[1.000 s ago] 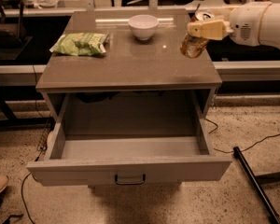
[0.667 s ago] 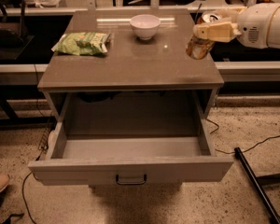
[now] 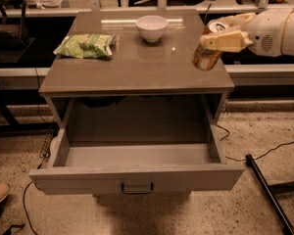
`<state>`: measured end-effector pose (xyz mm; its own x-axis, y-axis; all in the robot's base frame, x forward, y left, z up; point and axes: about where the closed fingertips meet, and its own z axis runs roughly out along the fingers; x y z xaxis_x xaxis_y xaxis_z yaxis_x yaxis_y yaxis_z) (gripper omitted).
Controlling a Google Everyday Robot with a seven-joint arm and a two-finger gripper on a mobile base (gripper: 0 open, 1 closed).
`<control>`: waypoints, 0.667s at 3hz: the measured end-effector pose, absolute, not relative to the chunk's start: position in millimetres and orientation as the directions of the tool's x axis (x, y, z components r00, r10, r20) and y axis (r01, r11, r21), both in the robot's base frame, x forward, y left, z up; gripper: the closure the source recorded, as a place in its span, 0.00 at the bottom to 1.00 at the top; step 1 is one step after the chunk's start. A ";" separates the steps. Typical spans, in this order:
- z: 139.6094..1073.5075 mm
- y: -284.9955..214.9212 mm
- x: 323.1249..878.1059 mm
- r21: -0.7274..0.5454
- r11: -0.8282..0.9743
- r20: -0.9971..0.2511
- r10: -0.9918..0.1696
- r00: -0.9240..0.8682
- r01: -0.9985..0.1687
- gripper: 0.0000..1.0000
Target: Place orange can into top drawer
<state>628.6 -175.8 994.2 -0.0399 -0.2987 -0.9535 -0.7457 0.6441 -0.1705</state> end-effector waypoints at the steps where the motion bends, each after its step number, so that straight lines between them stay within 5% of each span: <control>1: 959.3 -119.9 572.1 -0.173 0.422 -0.922 -0.387 -0.004 -0.890 1.00; 2: 914.7 -82.4 538.5 -0.123 0.291 -0.896 -0.443 -0.020 -0.949 1.00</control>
Offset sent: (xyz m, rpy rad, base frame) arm -0.1328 0.1299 -0.1338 -0.2057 0.2333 0.5407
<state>538.5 -82.4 914.7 -0.0198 -0.4427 -0.8964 -0.9486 0.2915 -0.1230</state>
